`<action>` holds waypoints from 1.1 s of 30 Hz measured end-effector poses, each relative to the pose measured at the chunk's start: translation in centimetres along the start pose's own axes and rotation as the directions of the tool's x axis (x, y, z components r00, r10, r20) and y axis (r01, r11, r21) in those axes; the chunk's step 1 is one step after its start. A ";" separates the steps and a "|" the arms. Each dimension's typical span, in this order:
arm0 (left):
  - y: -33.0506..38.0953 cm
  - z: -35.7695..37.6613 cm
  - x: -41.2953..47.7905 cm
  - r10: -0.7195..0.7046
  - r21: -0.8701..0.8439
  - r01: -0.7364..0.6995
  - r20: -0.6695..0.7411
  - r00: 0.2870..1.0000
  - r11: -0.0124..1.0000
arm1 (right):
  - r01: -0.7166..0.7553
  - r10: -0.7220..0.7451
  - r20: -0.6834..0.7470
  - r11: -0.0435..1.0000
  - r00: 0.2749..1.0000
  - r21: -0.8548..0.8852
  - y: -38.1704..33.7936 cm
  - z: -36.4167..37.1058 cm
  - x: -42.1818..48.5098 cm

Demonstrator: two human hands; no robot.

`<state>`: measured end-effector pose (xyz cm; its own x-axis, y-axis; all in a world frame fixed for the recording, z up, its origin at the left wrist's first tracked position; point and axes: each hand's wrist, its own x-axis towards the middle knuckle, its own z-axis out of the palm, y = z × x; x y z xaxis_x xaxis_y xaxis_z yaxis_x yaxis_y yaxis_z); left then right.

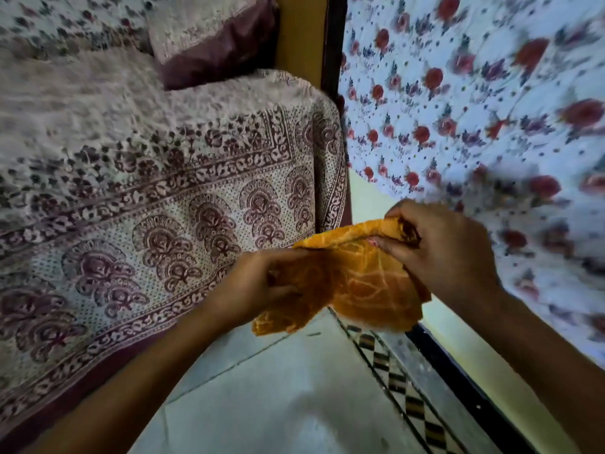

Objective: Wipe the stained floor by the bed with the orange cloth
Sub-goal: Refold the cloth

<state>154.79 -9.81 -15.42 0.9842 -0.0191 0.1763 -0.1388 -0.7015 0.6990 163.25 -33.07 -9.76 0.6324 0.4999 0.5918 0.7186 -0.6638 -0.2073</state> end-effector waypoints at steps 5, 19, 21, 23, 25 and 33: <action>9.6 -9.1 2.8 -0.030 -0.159 0.019 -0.066 0.997 0.987 | -0.005 0.014 -0.077 0.993 0.997 0.118 -5.0 -7.7 1.7; 38.2 -32.1 -0.9 0.018 -0.215 -0.022 -0.021 1.000 0.976 | -0.257 0.280 0.040 0.803 0.959 0.538 -22.6 -33.8 10.4; 41.7 -35.9 -2.1 0.110 -0.260 -0.090 0.061 0.992 0.961 | -0.353 0.430 -0.009 0.753 0.903 0.555 -23.9 -38.3 11.8; 45.0 -39.5 -3.6 0.226 -0.296 -0.166 0.181 0.957 0.941 | -0.439 0.451 0.132 0.690 0.883 0.576 -25.3 -42.4 12.8; 47.6 -42.2 -5.6 0.331 -0.313 -0.248 0.249 0.910 0.917 | -0.512 0.379 0.344 0.648 0.859 0.564 -27.2 -46.0 13.3; 50.4 -45.0 -16.0 0.425 -0.520 -0.256 0.238 0.873 0.815 | -0.609 0.488 0.367 0.676 0.792 0.416 -36.7 -55.4 7.6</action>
<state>127.08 -12.79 48.18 0.8267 -0.4842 0.2866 -0.4219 -0.1965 0.8851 125.68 -35.69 45.51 0.9575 0.2765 0.0819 0.2210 -0.5215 -0.8241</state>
